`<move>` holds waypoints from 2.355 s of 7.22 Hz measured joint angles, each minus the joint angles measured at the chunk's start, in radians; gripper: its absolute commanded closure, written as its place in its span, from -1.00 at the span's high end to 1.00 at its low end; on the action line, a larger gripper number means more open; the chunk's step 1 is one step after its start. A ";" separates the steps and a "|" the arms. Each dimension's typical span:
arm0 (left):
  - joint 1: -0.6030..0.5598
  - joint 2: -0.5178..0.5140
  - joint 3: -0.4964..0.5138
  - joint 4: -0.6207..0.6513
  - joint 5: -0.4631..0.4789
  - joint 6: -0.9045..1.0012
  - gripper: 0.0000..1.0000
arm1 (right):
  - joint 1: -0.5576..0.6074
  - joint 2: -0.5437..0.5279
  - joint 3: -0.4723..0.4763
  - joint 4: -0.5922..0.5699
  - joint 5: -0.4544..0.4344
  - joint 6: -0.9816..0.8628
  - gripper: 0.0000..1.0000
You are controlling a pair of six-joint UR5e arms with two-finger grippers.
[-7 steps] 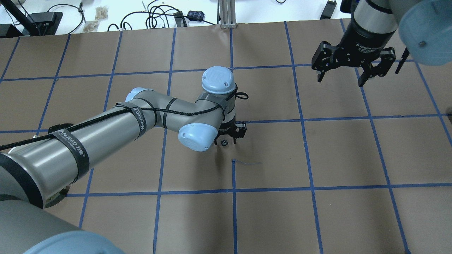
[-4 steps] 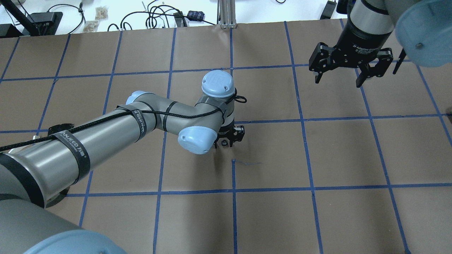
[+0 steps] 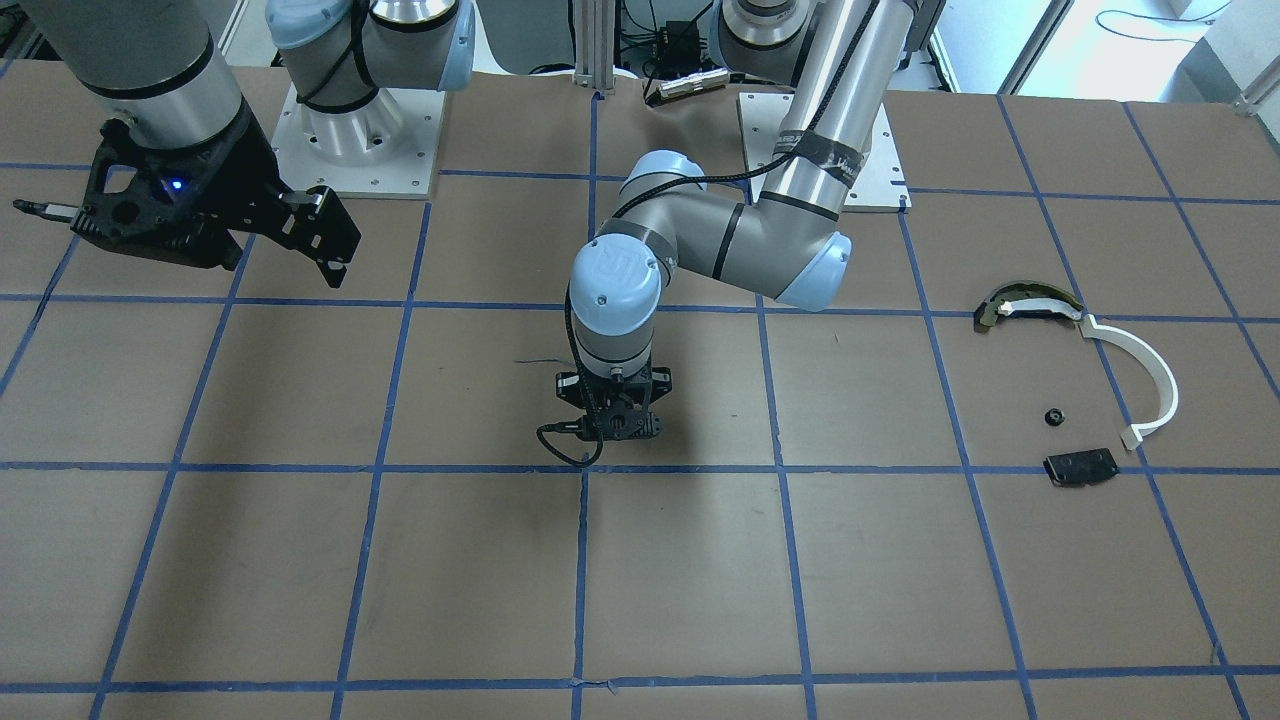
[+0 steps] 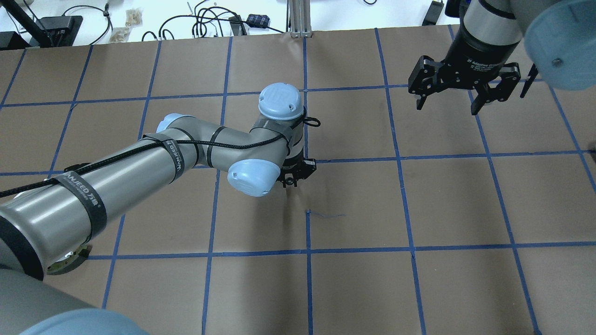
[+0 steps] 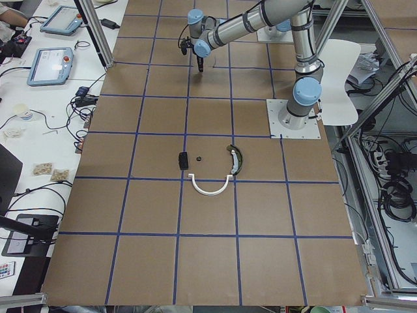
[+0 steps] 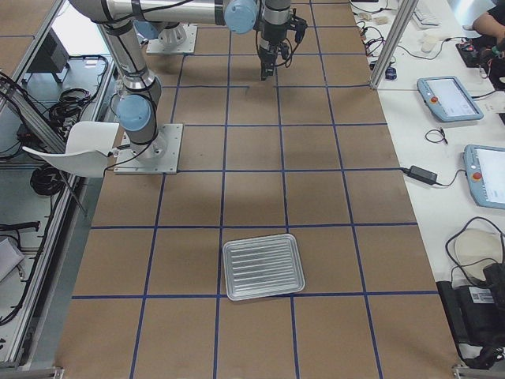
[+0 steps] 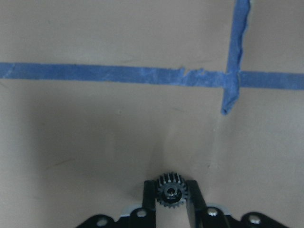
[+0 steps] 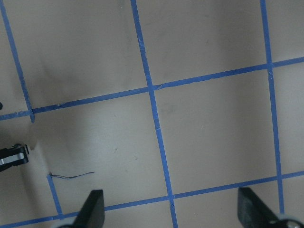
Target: Place bearing gear from tray to pile
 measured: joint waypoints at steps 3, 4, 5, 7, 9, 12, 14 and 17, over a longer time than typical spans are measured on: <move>0.354 0.153 -0.014 -0.238 0.166 0.510 -1.00 | 0.000 -0.001 0.000 0.000 -0.001 -0.001 1.00; 0.496 0.184 -0.028 -0.249 0.210 0.719 -1.00 | 0.000 -0.002 0.001 0.000 0.000 -0.001 1.00; 0.631 0.189 -0.039 -0.222 0.229 0.867 -1.00 | 0.000 -0.003 0.001 0.000 0.000 -0.001 1.00; 0.807 0.158 -0.071 -0.107 0.211 1.025 -1.00 | 0.000 -0.004 0.003 0.000 0.000 0.000 1.00; 0.856 0.098 -0.086 -0.010 0.192 1.059 -1.00 | 0.000 -0.004 0.005 0.000 0.001 0.000 1.00; 0.877 0.047 -0.088 0.016 0.191 1.067 0.68 | 0.000 -0.010 0.025 0.000 -0.001 0.001 1.00; 0.880 0.050 -0.089 0.009 0.190 1.068 0.70 | 0.000 -0.016 0.031 0.000 -0.001 0.001 1.00; 0.835 0.121 -0.033 -0.118 0.178 1.055 0.77 | 0.000 -0.017 0.034 -0.001 0.001 0.006 1.00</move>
